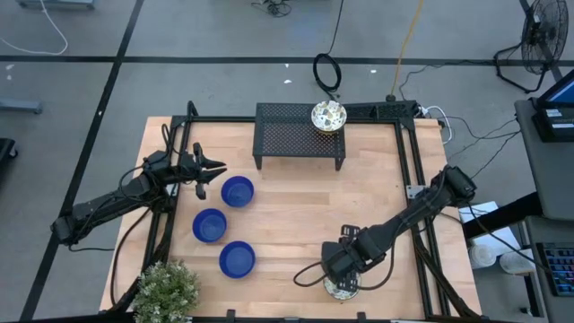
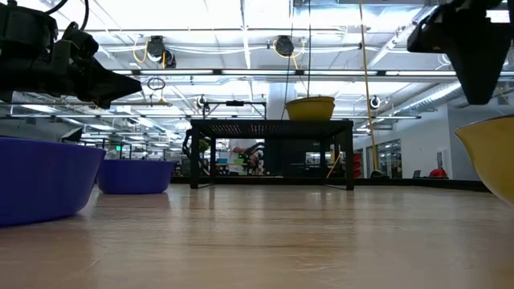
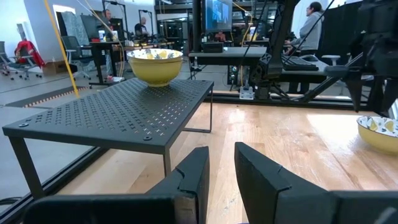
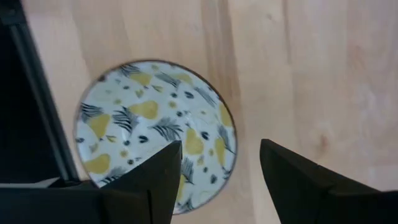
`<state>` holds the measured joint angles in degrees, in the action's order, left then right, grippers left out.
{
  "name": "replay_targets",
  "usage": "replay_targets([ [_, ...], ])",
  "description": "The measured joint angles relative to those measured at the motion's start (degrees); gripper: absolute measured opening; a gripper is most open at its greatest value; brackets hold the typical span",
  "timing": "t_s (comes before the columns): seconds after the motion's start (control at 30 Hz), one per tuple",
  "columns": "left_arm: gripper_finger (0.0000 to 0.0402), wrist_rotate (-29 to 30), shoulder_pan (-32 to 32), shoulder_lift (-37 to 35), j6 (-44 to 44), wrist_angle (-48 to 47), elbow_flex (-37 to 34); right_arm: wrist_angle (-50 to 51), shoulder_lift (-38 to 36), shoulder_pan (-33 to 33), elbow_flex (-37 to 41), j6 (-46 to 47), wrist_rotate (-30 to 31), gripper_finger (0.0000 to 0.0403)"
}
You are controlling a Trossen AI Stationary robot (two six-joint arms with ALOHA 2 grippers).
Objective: Pick & Place Mini bowls
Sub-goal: Stack the white patterned bowl on the white patterned bowl on the shelf
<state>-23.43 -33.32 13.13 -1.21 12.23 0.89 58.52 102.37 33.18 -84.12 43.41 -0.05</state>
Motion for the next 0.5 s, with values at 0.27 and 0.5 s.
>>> replay_targets([
  [0.27,0.0081,-0.01,-0.01,-0.01,-0.02,0.0,0.0,-3.52,0.0,0.71,4.07,2.55,0.08,0.0203],
  [0.5,0.0081,-0.01,0.0,-0.01,0.0,0.0,0.0,-10.17,0.0,0.67,8.7,2.43,0.04,0.0203],
])
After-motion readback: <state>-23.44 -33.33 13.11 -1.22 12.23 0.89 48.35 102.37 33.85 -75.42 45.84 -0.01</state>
